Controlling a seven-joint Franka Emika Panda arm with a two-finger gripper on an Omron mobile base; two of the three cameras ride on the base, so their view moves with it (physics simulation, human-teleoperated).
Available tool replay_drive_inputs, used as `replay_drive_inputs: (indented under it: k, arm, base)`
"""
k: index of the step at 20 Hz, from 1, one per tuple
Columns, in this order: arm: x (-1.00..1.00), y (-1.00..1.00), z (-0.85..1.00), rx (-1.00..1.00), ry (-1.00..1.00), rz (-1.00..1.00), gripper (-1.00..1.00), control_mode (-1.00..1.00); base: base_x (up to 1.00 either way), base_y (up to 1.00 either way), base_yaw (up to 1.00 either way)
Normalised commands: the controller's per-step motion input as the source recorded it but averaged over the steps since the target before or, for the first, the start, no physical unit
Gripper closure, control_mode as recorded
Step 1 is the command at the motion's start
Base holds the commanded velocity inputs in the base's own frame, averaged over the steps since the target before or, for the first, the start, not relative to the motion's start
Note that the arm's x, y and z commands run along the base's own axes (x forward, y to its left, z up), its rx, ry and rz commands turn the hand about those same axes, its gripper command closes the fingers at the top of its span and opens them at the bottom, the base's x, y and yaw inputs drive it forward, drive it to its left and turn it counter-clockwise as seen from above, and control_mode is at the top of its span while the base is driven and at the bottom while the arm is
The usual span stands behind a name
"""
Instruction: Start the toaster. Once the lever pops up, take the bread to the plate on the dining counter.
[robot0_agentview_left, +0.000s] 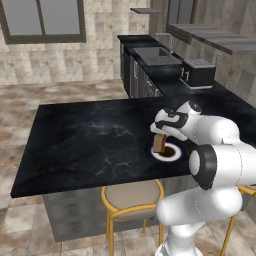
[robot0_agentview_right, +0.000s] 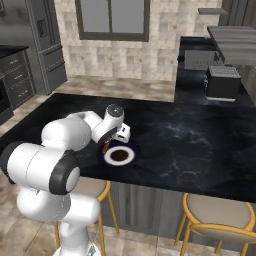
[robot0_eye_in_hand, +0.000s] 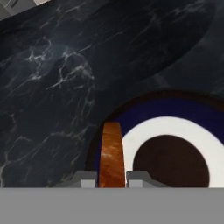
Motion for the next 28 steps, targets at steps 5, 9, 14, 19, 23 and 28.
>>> replay_drive_inputs:
  k: [5, 9, 14, 19, 23, 28]
  arm:
    - [-0.03, 0.00, -0.02, 0.00, 0.00, 0.00, 1.00, -1.00]
    - [-0.04, 0.00, 0.00, 0.00, 0.00, 0.00, 1.00, -1.00]
    - [0.00, 0.00, 0.00, 0.00, 0.01, 0.00, -1.00, -1.00]
    - [0.00, 0.00, 0.00, 0.00, 0.00, 0.00, -1.00, -1.00]
    - [-0.03, -0.01, 0.00, 0.00, 0.00, 0.00, -1.00, -1.00]
    - [-0.04, -0.09, 0.00, 0.00, 0.00, 0.00, -1.00, -1.00]
  base:
    - [0.00, 0.00, 0.00]
    - [0.00, 0.00, 0.00]
    - [0.00, 0.00, 0.00]
    - [0.00, 0.00, 0.00]
    - [0.00, 0.00, 0.00]
    - [0.00, 0.00, 0.00]
